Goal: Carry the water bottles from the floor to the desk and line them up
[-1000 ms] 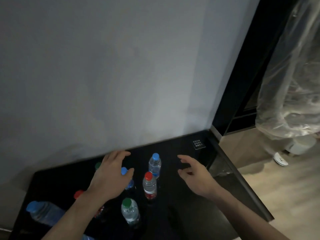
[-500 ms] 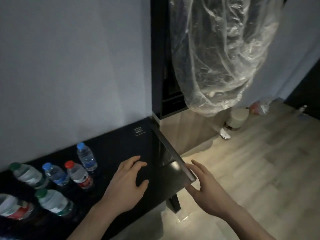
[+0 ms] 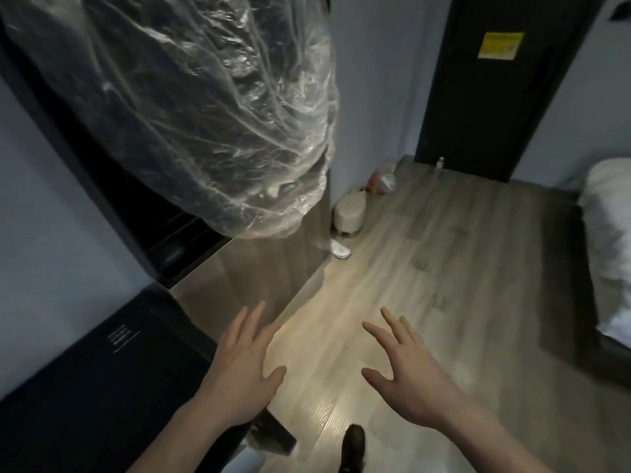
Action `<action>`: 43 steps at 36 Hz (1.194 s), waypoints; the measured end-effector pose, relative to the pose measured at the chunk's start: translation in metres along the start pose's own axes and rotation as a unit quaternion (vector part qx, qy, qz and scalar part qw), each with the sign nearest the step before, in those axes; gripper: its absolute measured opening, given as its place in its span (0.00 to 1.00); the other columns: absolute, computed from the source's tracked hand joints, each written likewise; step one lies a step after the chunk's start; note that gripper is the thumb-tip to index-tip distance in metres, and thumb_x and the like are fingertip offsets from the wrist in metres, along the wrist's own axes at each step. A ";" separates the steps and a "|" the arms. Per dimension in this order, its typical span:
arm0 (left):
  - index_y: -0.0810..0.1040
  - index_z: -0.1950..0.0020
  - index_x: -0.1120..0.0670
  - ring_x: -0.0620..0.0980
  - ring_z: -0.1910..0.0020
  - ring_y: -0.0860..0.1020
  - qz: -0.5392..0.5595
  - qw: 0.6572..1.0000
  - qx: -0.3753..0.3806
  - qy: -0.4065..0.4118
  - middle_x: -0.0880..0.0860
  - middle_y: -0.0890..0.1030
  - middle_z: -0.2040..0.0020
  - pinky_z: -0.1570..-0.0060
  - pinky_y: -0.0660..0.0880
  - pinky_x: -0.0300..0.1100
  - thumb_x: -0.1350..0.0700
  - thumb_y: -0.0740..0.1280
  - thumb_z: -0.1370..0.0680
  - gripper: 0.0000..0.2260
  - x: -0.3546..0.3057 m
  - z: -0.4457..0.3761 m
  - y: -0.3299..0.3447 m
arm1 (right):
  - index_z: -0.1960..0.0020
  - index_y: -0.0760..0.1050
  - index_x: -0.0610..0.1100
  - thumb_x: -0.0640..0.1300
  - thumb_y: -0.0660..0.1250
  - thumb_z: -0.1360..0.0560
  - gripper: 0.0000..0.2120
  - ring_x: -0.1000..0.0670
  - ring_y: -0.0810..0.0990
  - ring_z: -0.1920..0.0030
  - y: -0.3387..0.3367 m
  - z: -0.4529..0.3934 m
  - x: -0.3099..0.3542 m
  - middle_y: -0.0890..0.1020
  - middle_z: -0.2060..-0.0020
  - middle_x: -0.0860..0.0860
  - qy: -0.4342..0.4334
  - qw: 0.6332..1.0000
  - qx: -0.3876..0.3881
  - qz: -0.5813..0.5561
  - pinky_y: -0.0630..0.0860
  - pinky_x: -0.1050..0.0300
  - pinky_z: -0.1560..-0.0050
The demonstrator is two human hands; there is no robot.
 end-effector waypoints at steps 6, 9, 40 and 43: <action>0.54 0.20 0.42 0.49 0.21 0.35 -0.008 0.999 -0.001 0.044 0.44 0.37 0.19 0.23 0.44 0.50 0.40 0.62 0.21 0.31 -0.056 -0.119 0.004 | 0.19 0.49 0.59 0.59 0.62 0.19 0.35 0.47 0.39 0.18 -0.058 -0.063 -0.073 0.40 0.18 0.56 0.050 0.999 -0.017 0.010 0.48 0.53 0.20; 0.54 0.20 0.43 0.50 0.21 0.35 -0.017 0.998 0.003 0.063 0.45 0.37 0.19 0.22 0.43 0.49 0.39 0.61 0.21 0.32 -0.083 -0.174 0.001 | 0.19 0.49 0.59 0.60 0.63 0.20 0.35 0.47 0.39 0.18 -0.093 -0.096 -0.100 0.40 0.18 0.55 0.073 0.997 -0.025 0.020 0.49 0.51 0.20; 0.55 0.20 0.44 0.55 0.20 0.39 -0.077 0.990 -0.009 0.114 0.48 0.41 0.18 0.21 0.47 0.52 0.38 0.61 0.23 0.34 -0.326 -0.651 0.003 | 0.18 0.49 0.58 0.61 0.63 0.21 0.37 0.45 0.41 0.18 -0.367 -0.402 -0.423 0.40 0.18 0.54 0.111 0.992 -0.050 0.024 0.51 0.46 0.19; 0.56 0.20 0.44 0.55 0.19 0.41 -0.066 0.993 -0.023 0.096 0.48 0.43 0.18 0.21 0.48 0.53 0.38 0.63 0.24 0.34 -0.343 -0.688 -0.003 | 0.18 0.50 0.57 0.61 0.64 0.21 0.37 0.44 0.43 0.18 -0.397 -0.438 -0.454 0.41 0.18 0.53 0.104 0.993 -0.044 0.039 0.53 0.47 0.20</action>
Point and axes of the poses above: each hand's wrist, its own z-axis away from the middle knuckle, its own y-axis out of the palm, x = y × z, the point moved 10 cm from there along -z, towards the middle knuckle
